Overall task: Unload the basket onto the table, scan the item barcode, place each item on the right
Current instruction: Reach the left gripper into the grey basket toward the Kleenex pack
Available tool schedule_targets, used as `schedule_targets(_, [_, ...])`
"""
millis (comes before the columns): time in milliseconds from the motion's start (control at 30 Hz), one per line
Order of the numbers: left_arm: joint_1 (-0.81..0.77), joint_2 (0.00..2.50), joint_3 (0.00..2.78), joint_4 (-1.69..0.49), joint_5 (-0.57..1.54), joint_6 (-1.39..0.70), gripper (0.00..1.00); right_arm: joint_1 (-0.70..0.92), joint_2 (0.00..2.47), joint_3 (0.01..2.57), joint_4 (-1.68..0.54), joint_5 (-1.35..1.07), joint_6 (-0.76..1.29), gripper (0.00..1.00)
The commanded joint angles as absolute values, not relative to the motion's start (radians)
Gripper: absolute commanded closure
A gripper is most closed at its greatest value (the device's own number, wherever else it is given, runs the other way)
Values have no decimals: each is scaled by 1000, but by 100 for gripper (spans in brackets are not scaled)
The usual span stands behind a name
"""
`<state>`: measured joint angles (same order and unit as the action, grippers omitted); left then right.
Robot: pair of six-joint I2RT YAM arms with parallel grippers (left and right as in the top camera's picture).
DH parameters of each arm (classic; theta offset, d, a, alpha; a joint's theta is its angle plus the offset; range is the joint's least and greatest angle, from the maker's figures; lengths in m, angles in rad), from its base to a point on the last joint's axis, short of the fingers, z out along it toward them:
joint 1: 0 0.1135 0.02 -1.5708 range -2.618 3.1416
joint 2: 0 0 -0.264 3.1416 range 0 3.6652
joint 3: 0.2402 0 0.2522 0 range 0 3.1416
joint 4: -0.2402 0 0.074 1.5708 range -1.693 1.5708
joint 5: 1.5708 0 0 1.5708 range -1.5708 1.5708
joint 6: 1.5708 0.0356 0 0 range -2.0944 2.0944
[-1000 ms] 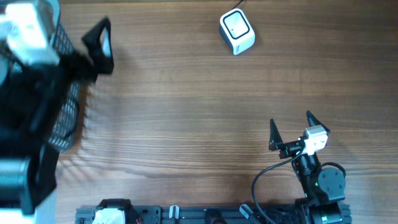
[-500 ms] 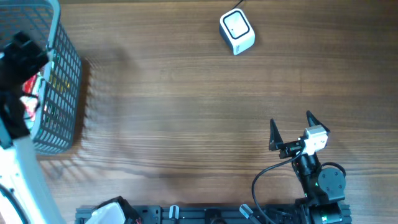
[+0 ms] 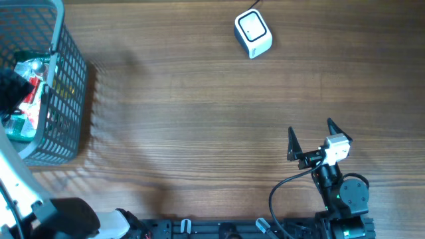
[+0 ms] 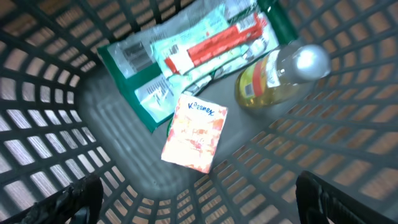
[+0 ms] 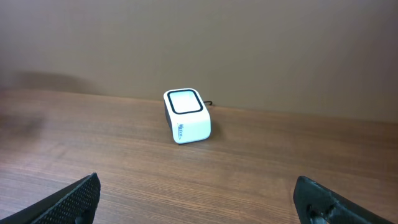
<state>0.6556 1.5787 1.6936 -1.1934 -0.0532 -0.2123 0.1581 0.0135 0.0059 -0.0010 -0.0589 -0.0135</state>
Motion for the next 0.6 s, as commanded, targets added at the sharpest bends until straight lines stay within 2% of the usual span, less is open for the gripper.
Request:
schedule_targets(0, [659,1618,1651,-1193,-45,-186,7,153,5,5,1,-50,-23,0])
schedule_targets(167, [659,1658,1611,-1166,-64,-183,2,153,5,5,1,-50,-24,0])
schedule_targets(567, [660,1769,1550,-1110,-72,-134,2,153,5,5,1,-50,-23,0])
